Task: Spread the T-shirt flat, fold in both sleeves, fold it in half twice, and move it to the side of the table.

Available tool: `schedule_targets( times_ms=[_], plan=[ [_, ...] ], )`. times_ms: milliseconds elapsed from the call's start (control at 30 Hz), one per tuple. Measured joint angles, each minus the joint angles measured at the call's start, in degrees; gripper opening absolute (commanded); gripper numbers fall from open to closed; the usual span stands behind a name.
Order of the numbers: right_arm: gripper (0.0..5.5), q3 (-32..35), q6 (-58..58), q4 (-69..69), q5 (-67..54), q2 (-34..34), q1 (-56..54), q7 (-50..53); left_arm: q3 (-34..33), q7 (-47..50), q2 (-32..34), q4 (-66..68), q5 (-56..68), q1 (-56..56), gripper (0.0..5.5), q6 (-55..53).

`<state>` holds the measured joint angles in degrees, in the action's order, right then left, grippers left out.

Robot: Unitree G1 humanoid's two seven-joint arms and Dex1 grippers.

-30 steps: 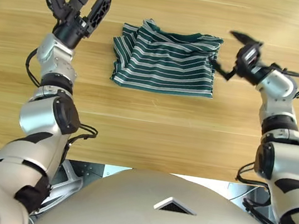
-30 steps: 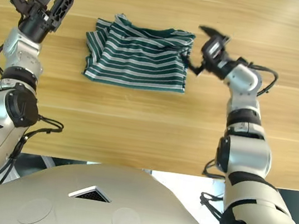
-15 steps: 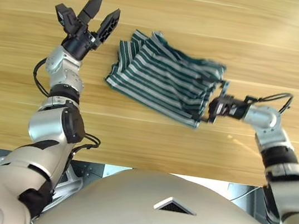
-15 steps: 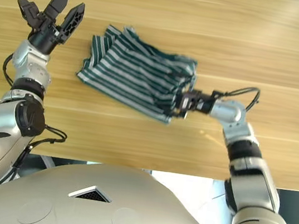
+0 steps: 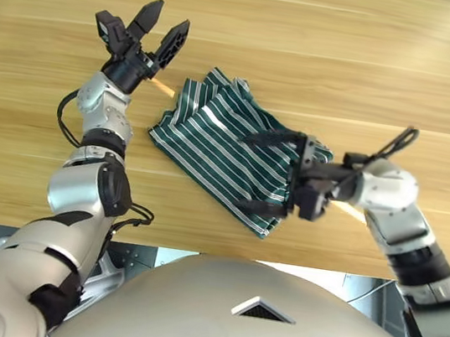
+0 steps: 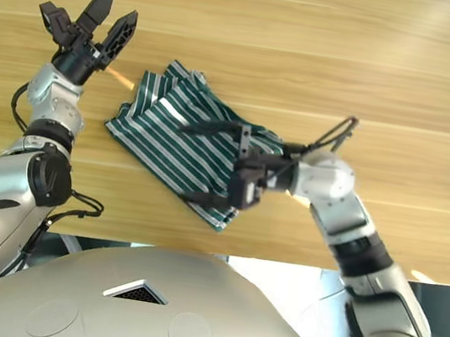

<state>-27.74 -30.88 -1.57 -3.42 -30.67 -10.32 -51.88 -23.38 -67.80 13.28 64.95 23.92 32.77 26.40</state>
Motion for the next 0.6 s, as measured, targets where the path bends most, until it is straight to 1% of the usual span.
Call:
schedule_targets(
  times_ms=[167,200,267,333,467,600],
  plan=[
    [5.38,-2.5,-0.5,19.7,18.8,10.9,-11.3,13.5,0.4,0.1,-0.4,0.1,0.0,0.0,4.18,0.4],
    [5.38,-2.9,-1.1,22.6,21.0,11.9,-12.8,15.6,0.4,0.1,-0.4,0.1,0.0,-0.1,4.18,0.4],
    [5.38,-5.3,-1.4,32.7,30.0,14.0,-17.7,23.4,0.5,0.2,-0.5,0.1,0.0,-0.1,4.18,0.6],
    [5.38,-7.7,-2.1,40.9,36.1,15.0,-21.1,30.9,0.5,0.2,-0.5,0.1,0.0,-0.1,4.18,0.7],
    [5.38,-10.6,-3.0,56.3,40.6,19.1,-29.0,42.7,0.5,0.3,-1.0,0.2,0.0,-0.1,4.18,0.7],
    [5.38,-9.6,-2.1,68.3,40.5,21.4,-32.5,53.4,0.5,0.8,-1.4,0.2,0.0,-0.1,4.18,0.7]
  ],
)
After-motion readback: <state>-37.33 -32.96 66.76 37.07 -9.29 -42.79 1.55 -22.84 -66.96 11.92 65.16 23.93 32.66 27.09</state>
